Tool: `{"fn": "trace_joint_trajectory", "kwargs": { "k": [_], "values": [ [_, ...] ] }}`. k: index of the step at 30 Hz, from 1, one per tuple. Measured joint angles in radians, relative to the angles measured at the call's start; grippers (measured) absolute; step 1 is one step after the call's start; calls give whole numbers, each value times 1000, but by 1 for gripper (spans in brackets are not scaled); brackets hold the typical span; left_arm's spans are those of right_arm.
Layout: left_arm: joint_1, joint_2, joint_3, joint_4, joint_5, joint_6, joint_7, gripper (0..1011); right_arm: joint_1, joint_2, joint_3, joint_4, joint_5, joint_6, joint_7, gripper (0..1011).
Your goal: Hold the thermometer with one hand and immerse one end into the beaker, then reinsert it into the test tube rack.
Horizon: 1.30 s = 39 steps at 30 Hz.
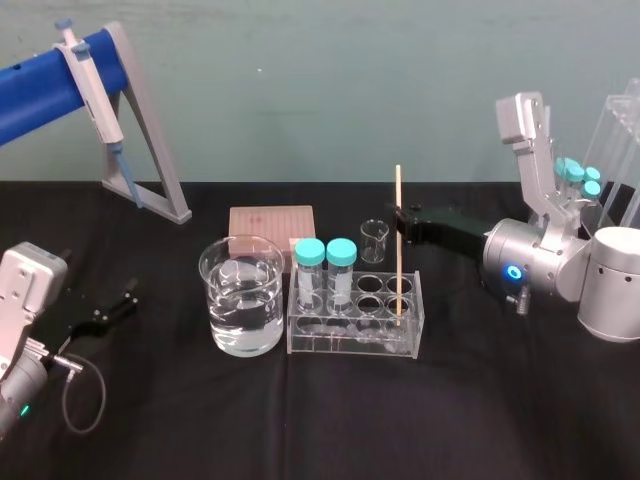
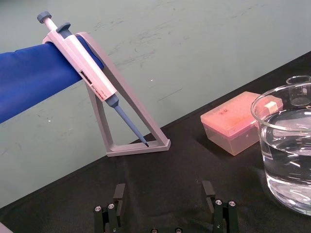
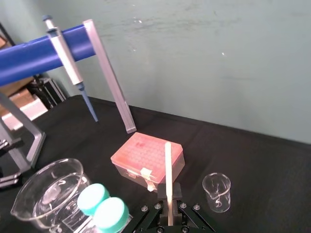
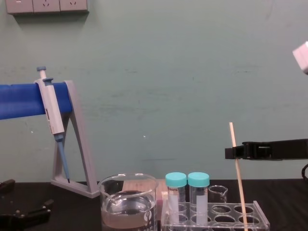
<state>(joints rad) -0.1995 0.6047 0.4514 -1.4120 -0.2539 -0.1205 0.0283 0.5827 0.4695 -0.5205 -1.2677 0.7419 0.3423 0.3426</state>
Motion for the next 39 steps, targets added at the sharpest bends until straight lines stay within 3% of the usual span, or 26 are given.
{"fn": "trace_joint_trajectory", "kwargs": {
  "k": [10, 22, 28, 33, 39],
  "values": [
    [0, 0, 0, 0, 0, 0, 0, 1004, -43, 26, 24, -99, -51, -43, -18, 48],
    [0, 0, 0, 0, 0, 0, 0, 1004, -129, 55, 99, -241, -92, -167, -19, 48],
    [0, 0, 0, 0, 0, 0, 0, 1004, -161, 67, 132, -315, -94, -195, -1, 48],
    [0, 0, 0, 0, 0, 0, 0, 1004, -162, 59, 142, -363, -89, -206, 32, 48],
    [0, 0, 0, 0, 0, 0, 0, 1003, -115, 12, 109, -372, -97, -206, 58, 48]
  ]
}}
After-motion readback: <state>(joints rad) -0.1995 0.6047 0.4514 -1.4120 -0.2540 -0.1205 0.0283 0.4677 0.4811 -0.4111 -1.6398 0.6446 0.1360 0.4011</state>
